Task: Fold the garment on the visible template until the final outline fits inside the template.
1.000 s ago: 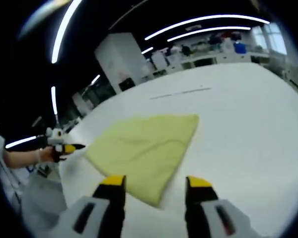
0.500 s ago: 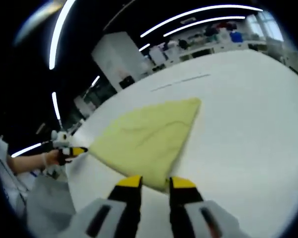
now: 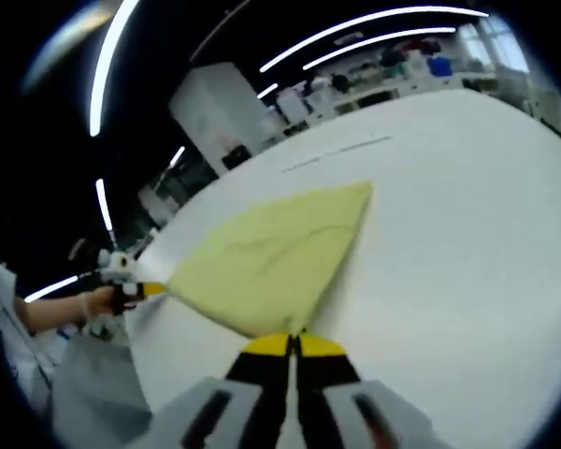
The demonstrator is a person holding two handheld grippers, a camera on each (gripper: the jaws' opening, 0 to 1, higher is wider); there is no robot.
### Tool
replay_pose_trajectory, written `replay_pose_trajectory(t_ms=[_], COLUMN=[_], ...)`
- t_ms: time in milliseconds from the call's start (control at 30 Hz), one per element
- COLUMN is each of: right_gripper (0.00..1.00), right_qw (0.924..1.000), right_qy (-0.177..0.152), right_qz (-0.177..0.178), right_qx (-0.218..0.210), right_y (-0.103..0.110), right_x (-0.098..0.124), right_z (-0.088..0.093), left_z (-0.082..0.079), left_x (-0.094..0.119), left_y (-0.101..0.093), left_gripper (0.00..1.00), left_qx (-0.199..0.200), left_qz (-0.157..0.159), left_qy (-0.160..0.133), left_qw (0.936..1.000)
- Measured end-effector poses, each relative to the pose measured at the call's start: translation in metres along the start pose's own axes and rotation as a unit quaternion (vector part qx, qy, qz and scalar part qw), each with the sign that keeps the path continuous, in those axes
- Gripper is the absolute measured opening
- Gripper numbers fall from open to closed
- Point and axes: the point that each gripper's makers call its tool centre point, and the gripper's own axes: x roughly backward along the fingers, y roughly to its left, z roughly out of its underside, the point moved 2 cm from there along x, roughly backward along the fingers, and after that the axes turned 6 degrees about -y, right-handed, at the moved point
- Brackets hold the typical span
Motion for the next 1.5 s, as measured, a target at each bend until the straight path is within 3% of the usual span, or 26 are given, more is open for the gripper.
replay_pose_trajectory(t_ms=[133, 400, 633, 1233, 1300, 1400, 1500], right_gripper=[0.00, 0.00, 0.00, 0.00, 0.07, 0.18, 0.37], right_qw=[1.0000, 0.9990, 0.9988, 0.9991, 0.9996, 0.9994, 0.9986], right_qy=[0.002, 0.016, 0.025, 0.015, 0.007, -0.015, -0.032], right_qz=[-0.004, -0.040, -0.042, -0.038, -0.027, -0.015, 0.000], right_qx=[0.001, -0.016, -0.009, -0.010, 0.004, 0.026, 0.042], right_y=[0.006, 0.023, 0.031, 0.032, 0.030, 0.035, 0.039], right_x=[0.006, 0.017, 0.024, 0.033, 0.038, 0.050, 0.058], right_z=[0.007, 0.028, 0.045, 0.047, 0.043, 0.032, 0.025], left_z=[0.000, 0.023, 0.027, 0.026, 0.019, 0.007, -0.006], left_x=[0.010, 0.037, 0.044, 0.055, 0.058, 0.066, 0.072], left_y=[-0.001, -0.007, -0.004, 0.000, -0.005, -0.017, -0.029], left_gripper=[0.00, 0.00, 0.00, 0.00, 0.01, 0.11, 0.23], left_qx=[-0.017, -0.020, -0.018, -0.044, -0.040, -0.049, -0.064], left_qz=[0.008, 0.002, -0.001, -0.004, 0.000, -0.006, -0.007], left_qy=[0.007, 0.016, 0.010, -0.011, -0.024, -0.050, -0.082], left_qw=[0.9998, 0.9997, 0.9998, 0.9990, 0.9989, 0.9975, 0.9945])
